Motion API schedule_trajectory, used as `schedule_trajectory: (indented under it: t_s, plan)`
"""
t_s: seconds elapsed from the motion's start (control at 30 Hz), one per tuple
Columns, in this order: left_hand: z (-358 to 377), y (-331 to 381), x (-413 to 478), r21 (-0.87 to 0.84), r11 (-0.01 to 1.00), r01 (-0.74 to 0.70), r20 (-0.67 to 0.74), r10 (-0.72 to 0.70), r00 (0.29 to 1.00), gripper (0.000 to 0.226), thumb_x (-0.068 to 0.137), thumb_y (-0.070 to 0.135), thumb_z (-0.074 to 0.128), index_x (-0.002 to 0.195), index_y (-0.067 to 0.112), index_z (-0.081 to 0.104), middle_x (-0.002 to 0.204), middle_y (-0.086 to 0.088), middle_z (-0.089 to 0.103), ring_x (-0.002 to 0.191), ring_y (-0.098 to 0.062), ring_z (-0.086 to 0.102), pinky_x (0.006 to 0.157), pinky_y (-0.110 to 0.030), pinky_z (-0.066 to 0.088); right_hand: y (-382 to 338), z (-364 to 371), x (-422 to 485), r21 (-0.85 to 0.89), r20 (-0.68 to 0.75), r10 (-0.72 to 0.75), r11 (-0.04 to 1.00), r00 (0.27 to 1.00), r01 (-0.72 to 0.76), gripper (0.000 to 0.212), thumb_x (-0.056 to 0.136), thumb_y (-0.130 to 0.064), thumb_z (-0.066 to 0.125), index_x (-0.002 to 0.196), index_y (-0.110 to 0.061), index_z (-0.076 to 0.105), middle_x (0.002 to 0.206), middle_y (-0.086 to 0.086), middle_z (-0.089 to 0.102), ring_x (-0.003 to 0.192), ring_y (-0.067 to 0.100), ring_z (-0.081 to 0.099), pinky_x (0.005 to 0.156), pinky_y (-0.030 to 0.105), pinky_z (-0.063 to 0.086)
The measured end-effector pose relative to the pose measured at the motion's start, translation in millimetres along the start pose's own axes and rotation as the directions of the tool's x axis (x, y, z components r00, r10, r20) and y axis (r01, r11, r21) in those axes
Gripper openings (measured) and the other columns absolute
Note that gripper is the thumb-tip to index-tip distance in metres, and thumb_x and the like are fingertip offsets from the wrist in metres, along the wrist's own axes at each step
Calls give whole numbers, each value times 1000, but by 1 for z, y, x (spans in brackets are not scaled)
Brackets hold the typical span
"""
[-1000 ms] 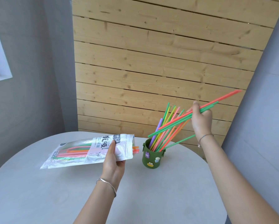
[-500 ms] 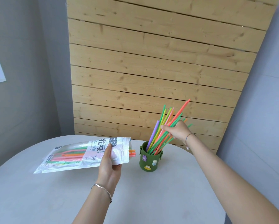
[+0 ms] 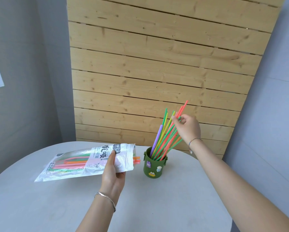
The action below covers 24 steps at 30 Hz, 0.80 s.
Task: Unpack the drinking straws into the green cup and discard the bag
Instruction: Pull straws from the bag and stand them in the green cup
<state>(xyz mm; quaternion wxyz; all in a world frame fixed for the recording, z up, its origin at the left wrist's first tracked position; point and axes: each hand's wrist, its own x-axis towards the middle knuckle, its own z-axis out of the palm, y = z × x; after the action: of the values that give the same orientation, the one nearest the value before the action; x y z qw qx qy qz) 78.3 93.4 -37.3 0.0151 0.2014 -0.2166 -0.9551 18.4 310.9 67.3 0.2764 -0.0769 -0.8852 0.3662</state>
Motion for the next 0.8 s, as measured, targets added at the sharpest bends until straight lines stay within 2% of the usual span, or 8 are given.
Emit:
schedule_trajectory:
  t_s: [0.13, 0.2, 0.27, 0.37, 0.5, 0.57, 0.67, 0.8]
  plan:
    - [1, 0, -3, 5, 1000, 3, 12, -3, 1000, 30, 92, 18, 61, 121, 12, 57, 76, 2, 77, 64, -8, 72, 53, -24, 59, -2, -9, 11, 135, -69, -97, 985, 993, 105, 23, 86, -28, 62, 105, -16, 55, 83, 5, 66, 77, 27, 65, 71, 41, 54]
    - [3, 1, -5, 4, 1000, 5, 15, -5, 1000, 40, 92, 19, 61, 130, 8, 56, 103, -3, 75, 80, -11, 71, 62, -28, 60, 1, -8, 10, 192, -51, -131, 971, 990, 139, 54, 85, -20, 63, 132, -25, 37, 85, 7, 69, 77, 27, 66, 73, 43, 54]
    - [3, 1, -5, -4, 1000, 1, 6, -1, 1000, 47, 92, 19, 61, 137, 10, 51, 125, -7, 66, 90, -13, 67, 64, -28, 59, 4, -6, 7, 174, -69, -150, 972, 986, 160, 78, 84, -17, 63, 143, -38, 15, 82, 12, 69, 72, 28, 64, 66, 41, 53]
    - [3, 2, -7, -21, 1000, 8, 17, -8, 1000, 46, 92, 19, 61, 137, 11, 52, 120, -4, 67, 78, -10, 71, 59, -25, 60, 10, -2, 4, 135, -64, -183, 973, 981, 190, 81, 84, -17, 63, 142, -44, 14, 85, 11, 71, 76, 27, 66, 68, 41, 53]
    - [3, 3, -6, -13, 1000, 10, 0, -10, 1000, 47, 92, 19, 61, 137, 11, 51, 123, -6, 67, 88, -12, 69, 64, -26, 60, 17, 1, 7, -193, 5, -280, 942, 960, 276, 36, 85, -31, 62, 119, -24, 60, 111, 1, 66, 112, 24, 56, 97, 36, 34]
    - [3, 2, -6, -20, 1000, 7, -3, -7, 1000, 45, 92, 18, 61, 135, 11, 53, 106, -2, 74, 82, -11, 71, 57, -25, 60, 20, 1, 7, -260, 39, -289, 921, 957, 289, 36, 84, -37, 62, 117, -21, 63, 121, 1, 62, 120, 23, 50, 102, 35, 29]
    - [4, 2, -8, -13, 1000, 18, 12, -18, 1000, 33, 92, 19, 60, 125, 13, 58, 79, 3, 77, 66, -7, 73, 51, -22, 58, 21, -4, 4, -197, 40, -320, 926, 947, 321, 46, 84, -38, 63, 126, -20, 57, 132, 1, 56, 127, 21, 46, 107, 35, 27]
    - [7, 3, -12, 12, 1000, 22, 14, -22, 1000, 43, 93, 20, 60, 133, 10, 54, 116, -3, 69, 86, -10, 68, 58, -25, 60, 10, -11, -12, -94, -137, -412, 911, 901, 402, 45, 84, -33, 64, 125, -17, 56, 134, 4, 54, 128, 21, 44, 111, 37, 29]
